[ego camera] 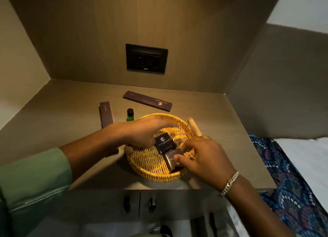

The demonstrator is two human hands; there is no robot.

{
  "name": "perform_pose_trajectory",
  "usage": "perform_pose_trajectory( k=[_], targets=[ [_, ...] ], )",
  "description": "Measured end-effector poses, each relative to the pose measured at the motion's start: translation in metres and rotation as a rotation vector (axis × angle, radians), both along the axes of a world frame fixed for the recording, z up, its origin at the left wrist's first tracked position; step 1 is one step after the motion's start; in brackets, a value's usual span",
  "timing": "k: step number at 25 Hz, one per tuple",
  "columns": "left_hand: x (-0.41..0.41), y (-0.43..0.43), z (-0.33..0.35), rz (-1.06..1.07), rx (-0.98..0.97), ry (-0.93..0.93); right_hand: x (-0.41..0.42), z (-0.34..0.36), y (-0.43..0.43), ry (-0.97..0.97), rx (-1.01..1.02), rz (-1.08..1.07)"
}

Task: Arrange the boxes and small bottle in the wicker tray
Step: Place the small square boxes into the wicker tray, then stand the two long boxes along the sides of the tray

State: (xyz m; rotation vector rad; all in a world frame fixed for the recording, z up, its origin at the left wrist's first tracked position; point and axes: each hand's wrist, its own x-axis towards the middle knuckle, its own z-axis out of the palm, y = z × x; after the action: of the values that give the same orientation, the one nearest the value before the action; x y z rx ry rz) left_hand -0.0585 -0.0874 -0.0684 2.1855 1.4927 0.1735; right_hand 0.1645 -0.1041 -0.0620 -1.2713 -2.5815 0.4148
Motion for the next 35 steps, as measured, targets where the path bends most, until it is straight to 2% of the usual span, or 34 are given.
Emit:
perform_pose_trajectory(
  k=[2, 4, 6, 8, 11, 14, 16, 19, 21, 26, 30, 32, 35],
  targets=[
    [-0.015, -0.005, 0.009, 0.181, 0.115, -0.197, 0.003, 0.022, 0.02, 0.083, -0.035, 0.09],
    [-0.039, -0.007, 0.013, 0.462, 0.33, -0.364, -0.002, 0.044, 0.05, 0.15, -0.029, 0.149],
    [-0.067, -0.004, 0.008, 0.807, 0.456, -0.351, -0.02, 0.059, 0.084, 0.196, -0.018, 0.186],
    [-0.093, 0.004, -0.004, 1.098, 0.358, -0.222, -0.05, 0.058, 0.12, 0.201, -0.019, 0.215],
    [-0.109, 0.012, -0.02, 1.27, 0.088, -0.059, -0.109, 0.036, 0.168, 0.044, -0.083, 0.249],
    [-0.106, 0.016, -0.034, 1.294, 0.089, 0.038, -0.154, 0.003, 0.194, -0.226, -0.142, 0.301],
    [-0.102, 0.015, -0.03, 1.324, 0.173, 0.017, -0.17, -0.013, 0.202, -0.285, -0.147, 0.319],
    [-0.097, 0.012, 0.006, 1.346, 0.414, -0.1, -0.175, -0.02, 0.209, -0.26, -0.105, 0.303],
    [-0.09, 0.009, 0.038, 1.269, 0.565, -0.116, -0.17, -0.014, 0.209, -0.235, -0.092, 0.284],
    [-0.047, -0.003, 0.093, 1.013, 0.611, -0.083, -0.131, 0.035, 0.19, 0.035, -0.084, 0.22],
    [-0.031, -0.008, 0.126, 0.957, 0.723, -0.153, -0.091, 0.07, 0.155, 0.046, -0.069, 0.212],
    [-0.025, -0.006, 0.124, 0.921, 0.653, -0.17, -0.077, 0.072, 0.135, -0.024, -0.101, 0.2],
    [-0.006, 0.002, 0.084, 0.909, 0.34, -0.096, -0.068, 0.057, 0.108, -0.139, -0.091, 0.181]
  ],
)
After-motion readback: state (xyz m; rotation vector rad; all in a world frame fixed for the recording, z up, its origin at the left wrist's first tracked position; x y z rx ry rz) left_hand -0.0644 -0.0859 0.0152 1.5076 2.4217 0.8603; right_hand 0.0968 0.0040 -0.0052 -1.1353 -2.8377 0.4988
